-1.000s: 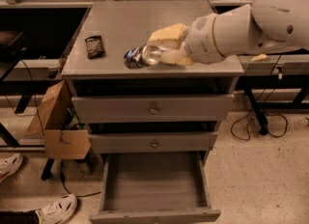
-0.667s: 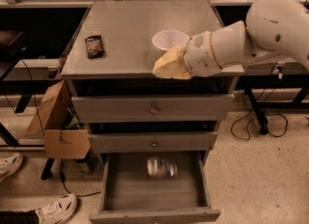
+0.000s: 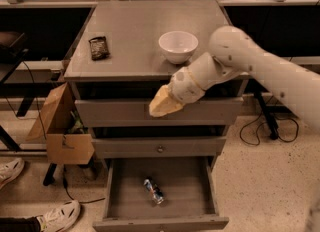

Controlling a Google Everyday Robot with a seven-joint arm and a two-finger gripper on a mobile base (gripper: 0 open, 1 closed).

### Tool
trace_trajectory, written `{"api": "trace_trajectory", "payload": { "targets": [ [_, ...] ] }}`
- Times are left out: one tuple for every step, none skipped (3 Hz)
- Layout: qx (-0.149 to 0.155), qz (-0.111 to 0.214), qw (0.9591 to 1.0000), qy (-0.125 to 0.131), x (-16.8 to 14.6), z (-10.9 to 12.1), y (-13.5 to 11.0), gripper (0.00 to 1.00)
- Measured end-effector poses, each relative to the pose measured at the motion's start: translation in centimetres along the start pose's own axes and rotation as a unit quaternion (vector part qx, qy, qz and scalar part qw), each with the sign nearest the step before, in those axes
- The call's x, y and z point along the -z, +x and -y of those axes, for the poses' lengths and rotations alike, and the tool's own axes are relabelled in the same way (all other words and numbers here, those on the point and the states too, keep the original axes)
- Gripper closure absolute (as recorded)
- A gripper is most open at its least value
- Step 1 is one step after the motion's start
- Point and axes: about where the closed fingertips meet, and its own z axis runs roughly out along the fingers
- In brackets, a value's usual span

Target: Place redbull can into bottom drawer

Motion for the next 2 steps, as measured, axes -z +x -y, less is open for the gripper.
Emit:
{"api": "trace_trajectory", "payload": {
  "targets": [
    [0.003, -0.011, 0.9999, -0.001, -0.8, -0.27, 0.16, 0.81],
    [0.003, -0.011, 0.9999, -0.001, -0.79, -0.27, 0.16, 0.58]
  ]
}}
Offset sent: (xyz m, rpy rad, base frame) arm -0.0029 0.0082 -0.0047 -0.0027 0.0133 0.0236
